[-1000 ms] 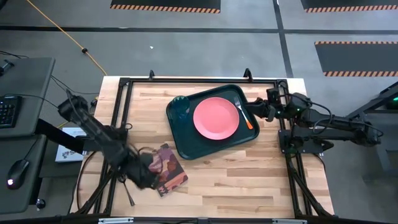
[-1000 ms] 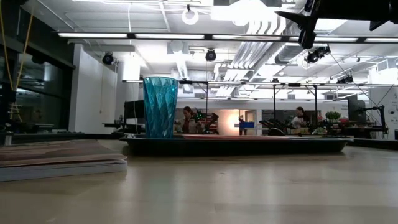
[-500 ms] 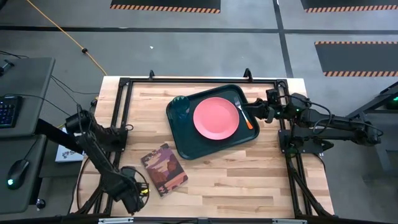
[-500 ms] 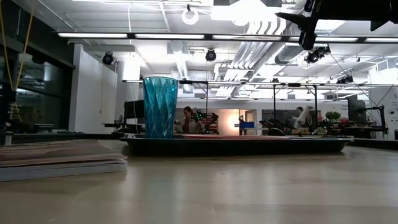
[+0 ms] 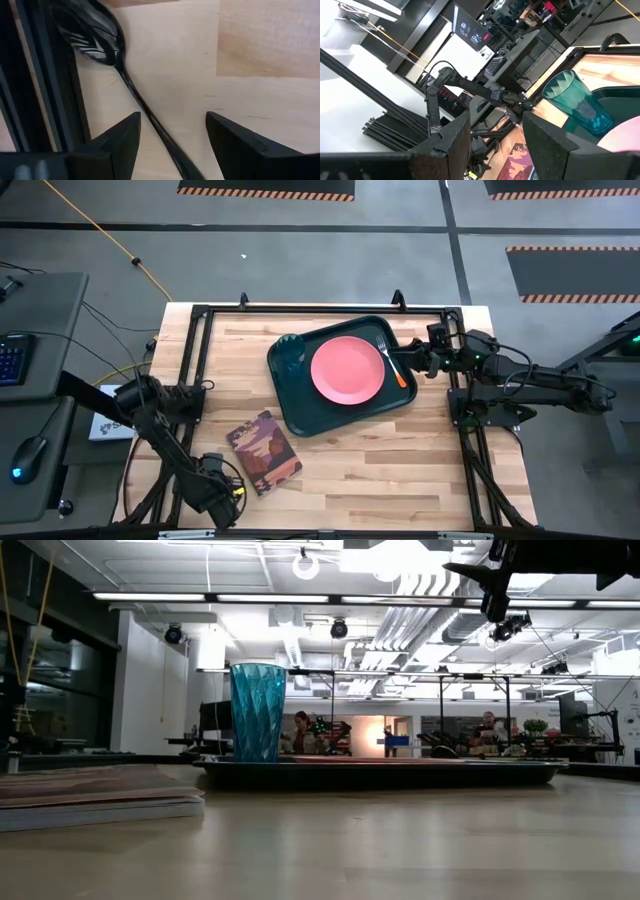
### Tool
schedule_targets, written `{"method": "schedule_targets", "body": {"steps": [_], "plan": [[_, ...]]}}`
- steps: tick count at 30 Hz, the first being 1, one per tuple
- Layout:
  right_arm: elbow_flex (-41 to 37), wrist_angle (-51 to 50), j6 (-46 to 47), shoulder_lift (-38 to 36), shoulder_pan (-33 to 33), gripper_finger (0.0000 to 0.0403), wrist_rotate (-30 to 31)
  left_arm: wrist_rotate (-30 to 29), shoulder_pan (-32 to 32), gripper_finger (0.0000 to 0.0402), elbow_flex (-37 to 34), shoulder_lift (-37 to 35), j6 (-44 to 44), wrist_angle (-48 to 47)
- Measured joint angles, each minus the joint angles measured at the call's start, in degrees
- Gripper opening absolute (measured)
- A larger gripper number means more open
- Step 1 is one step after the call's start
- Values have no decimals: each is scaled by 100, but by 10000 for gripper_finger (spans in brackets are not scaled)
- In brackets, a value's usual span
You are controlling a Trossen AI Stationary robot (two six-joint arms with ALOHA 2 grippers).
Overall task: Pick and place plate/cup/fork/spoon on tray
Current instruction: Put the black spoon to the right of the pink plate on the black tray
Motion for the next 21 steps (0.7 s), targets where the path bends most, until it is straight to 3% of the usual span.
{"method": "schedule_targets", "body": {"steps": [7, 12, 15, 21], "plan": [[0, -12, 2, 0, 0, 173, 2, -71, -23, 216, 10, 41, -13, 45], [0, -14, 2, 0, 0, 173, 2, -672, -35, 216, -20, -174, 306, 390], [0, -28, 2, 0, -2, 173, 99, -860, 7, 216, 12, -664, 1222, 244], [0, -69, -13, 0, -2, 173, 199, -391, 191, 216, 18, -1717, 3351, -361]]}}
